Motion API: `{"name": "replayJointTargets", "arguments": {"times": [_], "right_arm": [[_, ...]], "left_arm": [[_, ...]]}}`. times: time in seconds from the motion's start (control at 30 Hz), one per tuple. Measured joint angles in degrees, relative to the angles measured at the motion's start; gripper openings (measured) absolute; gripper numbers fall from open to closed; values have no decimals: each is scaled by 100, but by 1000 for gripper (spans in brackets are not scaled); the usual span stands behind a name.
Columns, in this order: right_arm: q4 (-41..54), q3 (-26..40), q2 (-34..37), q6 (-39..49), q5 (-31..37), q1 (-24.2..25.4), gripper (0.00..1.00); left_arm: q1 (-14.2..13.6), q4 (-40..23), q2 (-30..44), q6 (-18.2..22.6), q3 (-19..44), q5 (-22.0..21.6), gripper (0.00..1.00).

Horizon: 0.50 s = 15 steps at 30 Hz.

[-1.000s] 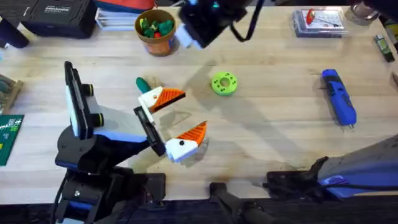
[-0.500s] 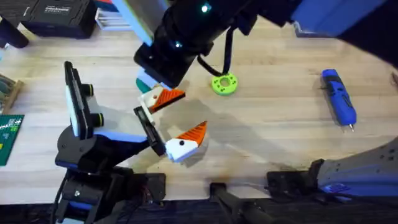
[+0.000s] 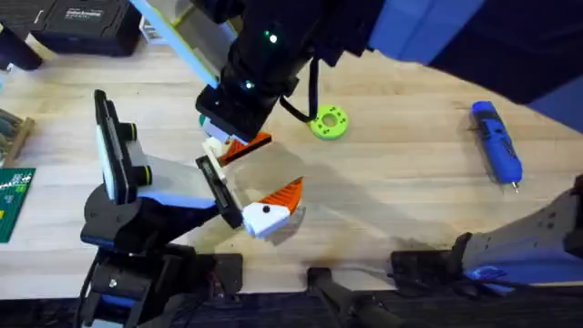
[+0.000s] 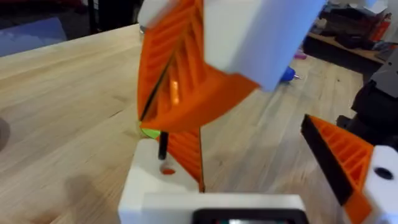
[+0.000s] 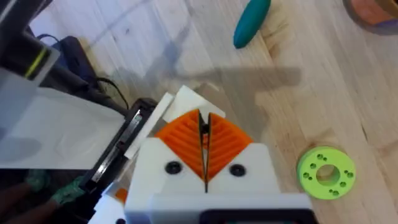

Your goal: Pick up the gripper from the table and insert it into the empty holder that is missing its gripper. Then pick up a screw, insert it into the mounting hole, and use the screwdriver to tighten it. Finally, clean up the table by picking up the vegetable and placing it into the bucket.

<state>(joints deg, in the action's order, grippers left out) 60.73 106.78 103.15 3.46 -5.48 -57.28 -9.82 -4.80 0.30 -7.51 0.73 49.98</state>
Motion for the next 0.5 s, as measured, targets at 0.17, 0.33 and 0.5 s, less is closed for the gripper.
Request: {"name": "replayJointTargets", "arguments": {"times": [0.17,0.33,0.5], "right_arm": [[-15,0,0,0,-2,-15,7],[-18,0,0,0,-18,-48,7],[-16,0,0,0,-20,-85,7]], "left_arm": [[0,0,1,1,0,1,985],[0,0,2,2,0,2,985],[0,0,1,2,0,1,985]]}}
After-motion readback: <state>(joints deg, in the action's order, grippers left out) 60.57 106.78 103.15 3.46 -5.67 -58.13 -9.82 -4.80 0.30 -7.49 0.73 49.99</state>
